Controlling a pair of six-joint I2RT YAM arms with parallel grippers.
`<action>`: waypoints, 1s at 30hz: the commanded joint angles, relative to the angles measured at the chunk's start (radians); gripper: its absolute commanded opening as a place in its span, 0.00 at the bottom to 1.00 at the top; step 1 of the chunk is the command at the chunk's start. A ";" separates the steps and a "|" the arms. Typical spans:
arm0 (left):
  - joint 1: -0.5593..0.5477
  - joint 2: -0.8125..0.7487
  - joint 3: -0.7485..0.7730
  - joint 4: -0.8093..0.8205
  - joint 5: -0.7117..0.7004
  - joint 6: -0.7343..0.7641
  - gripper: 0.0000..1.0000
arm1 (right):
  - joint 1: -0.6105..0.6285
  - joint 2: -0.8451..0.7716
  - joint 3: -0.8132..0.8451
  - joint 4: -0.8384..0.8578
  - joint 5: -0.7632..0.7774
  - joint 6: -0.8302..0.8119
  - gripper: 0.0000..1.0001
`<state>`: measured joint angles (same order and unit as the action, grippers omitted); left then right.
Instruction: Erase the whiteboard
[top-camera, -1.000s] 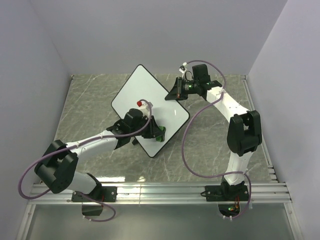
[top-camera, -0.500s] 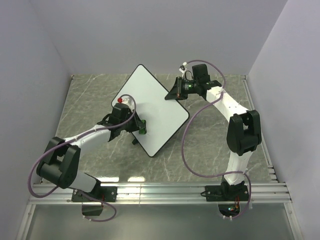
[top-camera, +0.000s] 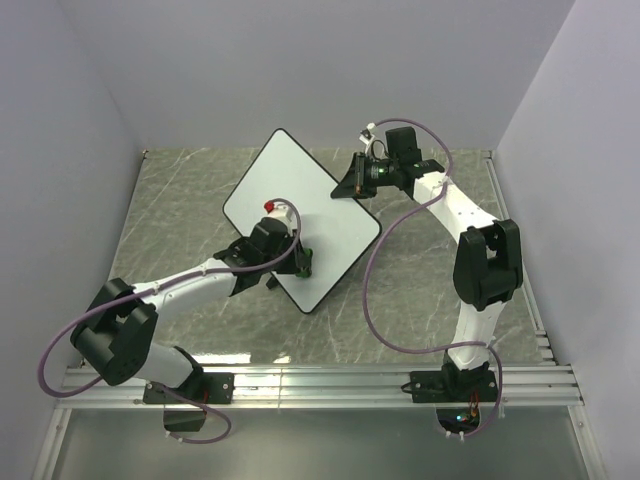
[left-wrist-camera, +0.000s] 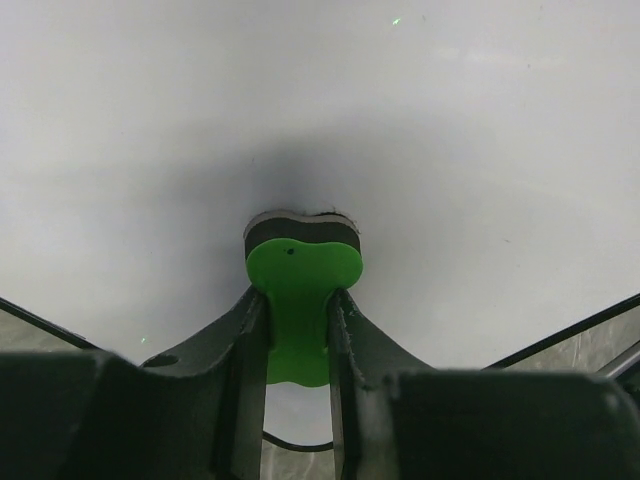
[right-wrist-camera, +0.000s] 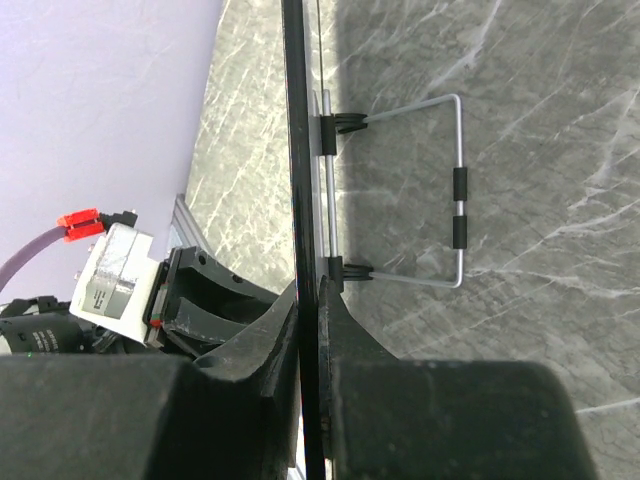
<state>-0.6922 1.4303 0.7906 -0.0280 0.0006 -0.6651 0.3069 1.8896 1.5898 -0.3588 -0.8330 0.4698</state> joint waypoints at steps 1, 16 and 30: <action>-0.070 0.104 -0.031 -0.049 0.124 -0.027 0.00 | 0.041 -0.003 0.052 0.023 -0.068 0.105 0.00; 0.241 -0.128 0.095 -0.258 0.003 0.064 0.00 | 0.037 -0.037 0.056 0.015 -0.061 0.104 0.00; 0.428 -0.234 0.125 -0.569 -0.221 0.070 0.04 | -0.003 -0.109 0.009 0.100 -0.038 0.148 0.99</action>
<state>-0.3035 1.1862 1.0008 -0.4633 -0.1390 -0.5797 0.3141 1.8698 1.5913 -0.3180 -0.8581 0.6010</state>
